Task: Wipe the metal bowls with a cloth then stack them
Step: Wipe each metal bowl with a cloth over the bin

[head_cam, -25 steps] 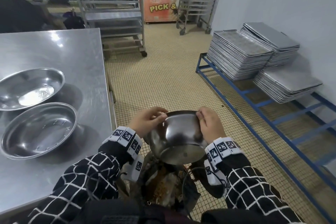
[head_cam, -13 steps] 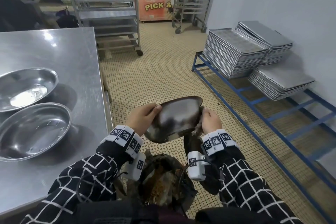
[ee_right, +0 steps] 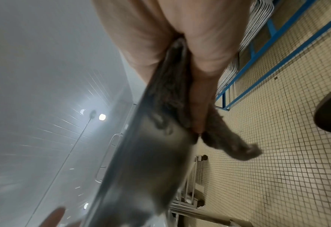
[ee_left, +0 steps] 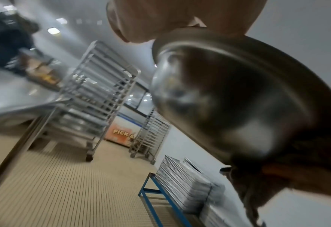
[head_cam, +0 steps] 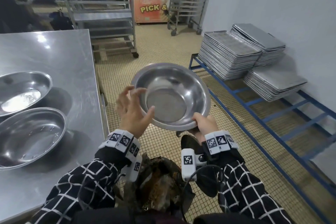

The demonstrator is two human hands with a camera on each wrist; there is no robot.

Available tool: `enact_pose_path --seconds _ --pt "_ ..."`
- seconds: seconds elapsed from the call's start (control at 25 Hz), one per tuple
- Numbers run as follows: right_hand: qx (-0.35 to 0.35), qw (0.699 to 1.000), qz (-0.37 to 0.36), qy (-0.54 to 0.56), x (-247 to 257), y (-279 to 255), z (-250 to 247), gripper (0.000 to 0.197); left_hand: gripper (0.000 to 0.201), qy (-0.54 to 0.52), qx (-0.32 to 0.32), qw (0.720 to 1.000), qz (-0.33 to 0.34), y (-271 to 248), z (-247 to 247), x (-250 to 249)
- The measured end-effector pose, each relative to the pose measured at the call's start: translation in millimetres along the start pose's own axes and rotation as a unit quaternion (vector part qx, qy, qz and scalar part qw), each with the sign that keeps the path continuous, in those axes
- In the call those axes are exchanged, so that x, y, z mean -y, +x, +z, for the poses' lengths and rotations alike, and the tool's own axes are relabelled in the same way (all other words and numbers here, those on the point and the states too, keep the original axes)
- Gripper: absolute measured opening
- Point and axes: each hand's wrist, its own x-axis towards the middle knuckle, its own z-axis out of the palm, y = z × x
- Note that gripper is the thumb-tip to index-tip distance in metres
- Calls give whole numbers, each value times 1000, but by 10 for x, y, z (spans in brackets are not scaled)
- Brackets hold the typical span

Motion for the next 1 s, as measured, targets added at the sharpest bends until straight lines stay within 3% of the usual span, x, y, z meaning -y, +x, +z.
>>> enact_pose_path --seconds 0.08,0.12,0.2,0.24,0.28,0.4,0.48,0.64,0.68,0.76,0.84,1.0 --pt "-13 999 -44 1 -50 -27 0 11 84 -152 41 979 -133 100 -57 144" --pt "-22 997 -64 -23 -62 -23 -6 6 91 -242 94 940 -223 143 -101 185" --pt "-34 988 -112 -99 -64 -12 -26 8 69 -350 204 841 -360 172 -166 184" --pt "-32 981 -134 -136 -70 -11 -35 11 48 -367 220 817 -387 165 -180 147" --pt "-29 974 -151 -165 -76 -7 -45 17 32 -370 218 812 -395 158 -198 97" --pt "-27 953 -154 -261 -119 24 -42 56 7 -378 169 830 -374 176 -205 22" --pt "-33 948 -127 -290 -183 78 -43 66 2 -374 152 837 -369 191 -217 -19" --pt "-69 964 -97 -240 -215 100 -65 41 7 -329 143 875 -325 209 -202 -83" --pt "-71 970 -100 -211 -189 99 -72 35 5 -310 145 889 -305 219 -197 -90" --pt "-53 972 -141 -178 -94 67 -54 21 19 -275 160 910 -266 231 -191 -92" --pt "-34 943 -231 -236 58 58 -18 22 28 -248 182 918 -249 219 -181 -97" --pt "-47 814 -399 -419 401 150 102 46 30 -202 240 931 -188 147 -169 -197"
